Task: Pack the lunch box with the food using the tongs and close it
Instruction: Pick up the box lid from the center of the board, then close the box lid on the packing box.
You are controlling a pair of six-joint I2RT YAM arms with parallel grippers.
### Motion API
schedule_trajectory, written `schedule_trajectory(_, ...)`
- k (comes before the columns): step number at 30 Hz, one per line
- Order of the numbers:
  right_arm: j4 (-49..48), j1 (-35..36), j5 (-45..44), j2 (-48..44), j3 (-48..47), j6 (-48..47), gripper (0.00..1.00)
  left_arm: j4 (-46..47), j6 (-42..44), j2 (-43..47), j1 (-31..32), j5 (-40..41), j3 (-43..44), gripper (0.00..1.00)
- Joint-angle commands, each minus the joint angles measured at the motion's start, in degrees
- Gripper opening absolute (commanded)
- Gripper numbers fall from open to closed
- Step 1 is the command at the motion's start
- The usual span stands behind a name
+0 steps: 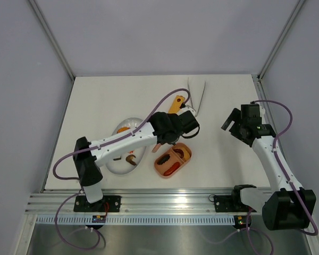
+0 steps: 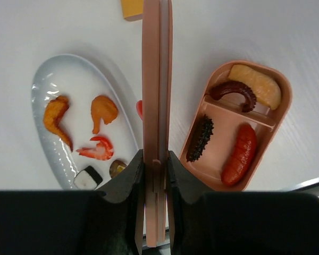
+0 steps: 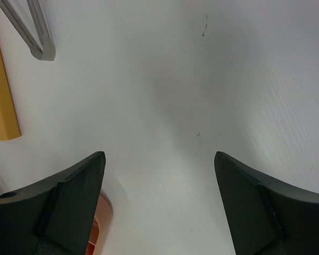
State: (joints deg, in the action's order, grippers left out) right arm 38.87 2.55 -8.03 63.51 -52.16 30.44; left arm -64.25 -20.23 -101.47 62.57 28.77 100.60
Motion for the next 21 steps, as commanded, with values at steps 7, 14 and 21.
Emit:
schedule_trajectory(7,-1.4,-0.5,-1.6,0.0,1.2,-0.7,0.91,-9.4,-11.5,-10.3,9.4,24.3,2.3,0.0)
schedule_trajectory(14,-2.4,-5.0,0.2,1.1,2.2,-1.9,0.91,-11.2,-13.6,-15.0,12.6,26.5,2.6,0.0)
schedule_trajectory(21,-2.6,-6.7,1.9,1.7,1.8,-1.8,0.91,-11.5,-13.3,-18.0,14.2,28.1,4.9,0.0)
